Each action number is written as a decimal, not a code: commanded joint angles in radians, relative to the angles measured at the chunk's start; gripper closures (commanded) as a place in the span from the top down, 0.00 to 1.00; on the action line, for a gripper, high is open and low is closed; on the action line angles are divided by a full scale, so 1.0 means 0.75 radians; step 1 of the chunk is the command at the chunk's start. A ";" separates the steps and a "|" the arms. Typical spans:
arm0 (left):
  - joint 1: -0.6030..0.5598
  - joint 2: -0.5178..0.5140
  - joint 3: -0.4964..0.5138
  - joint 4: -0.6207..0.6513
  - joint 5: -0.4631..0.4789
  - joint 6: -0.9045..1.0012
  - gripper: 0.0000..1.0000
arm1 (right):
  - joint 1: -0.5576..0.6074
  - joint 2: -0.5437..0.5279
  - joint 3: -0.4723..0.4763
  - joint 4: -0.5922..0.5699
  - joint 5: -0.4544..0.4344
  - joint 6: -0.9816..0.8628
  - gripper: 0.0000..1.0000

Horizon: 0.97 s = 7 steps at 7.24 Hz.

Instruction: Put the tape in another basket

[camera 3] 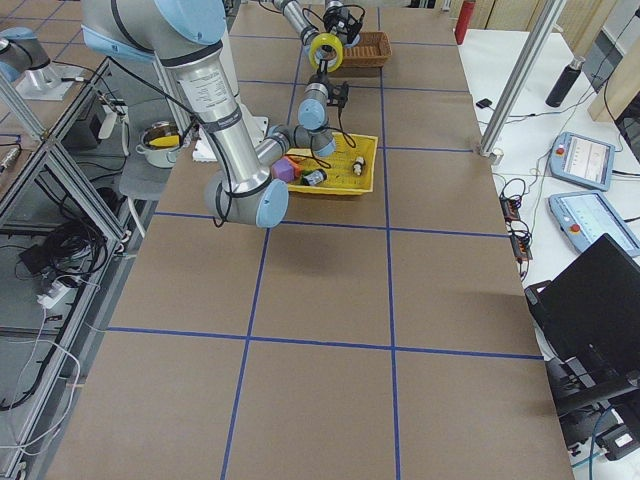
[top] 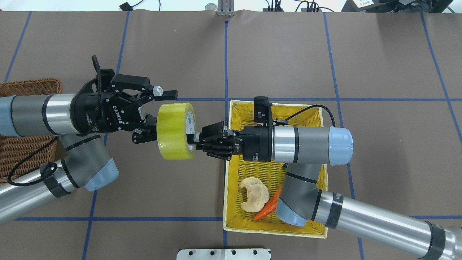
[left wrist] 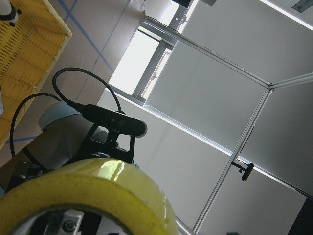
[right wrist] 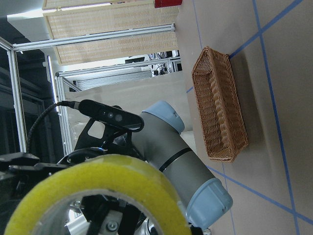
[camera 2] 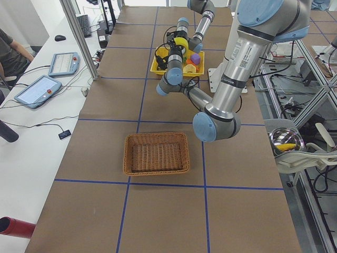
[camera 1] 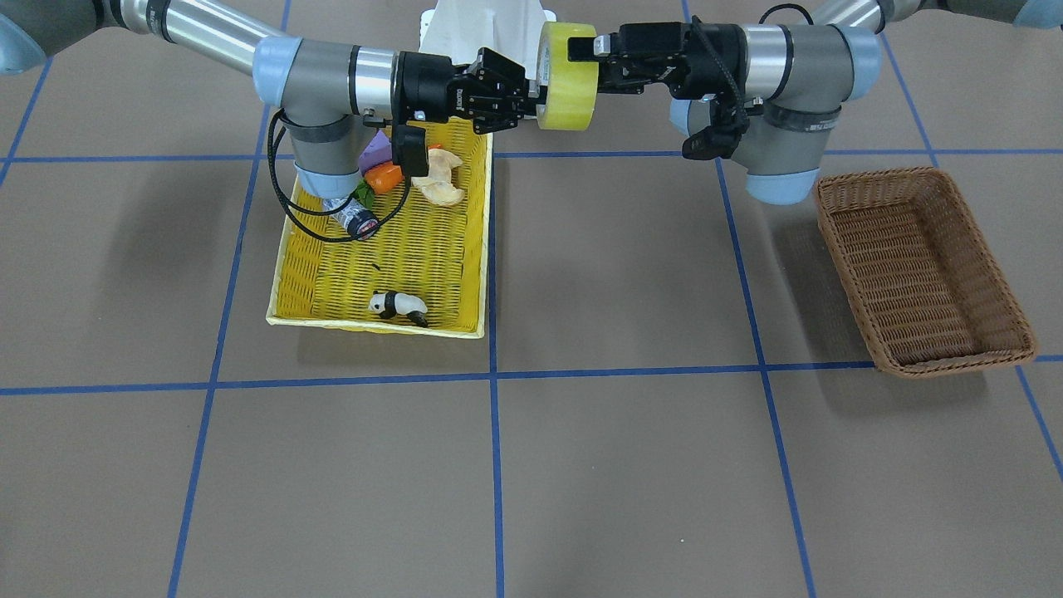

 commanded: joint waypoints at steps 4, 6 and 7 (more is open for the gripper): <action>-0.001 0.020 -0.036 -0.012 0.003 0.000 0.00 | -0.001 -0.024 0.001 0.016 -0.005 0.037 1.00; -0.011 0.043 -0.071 -0.006 0.007 0.010 0.00 | 0.005 -0.100 -0.001 0.129 -0.009 0.037 1.00; -0.046 0.096 -0.071 -0.010 0.029 0.017 0.00 | 0.017 -0.118 0.001 0.127 -0.007 0.027 1.00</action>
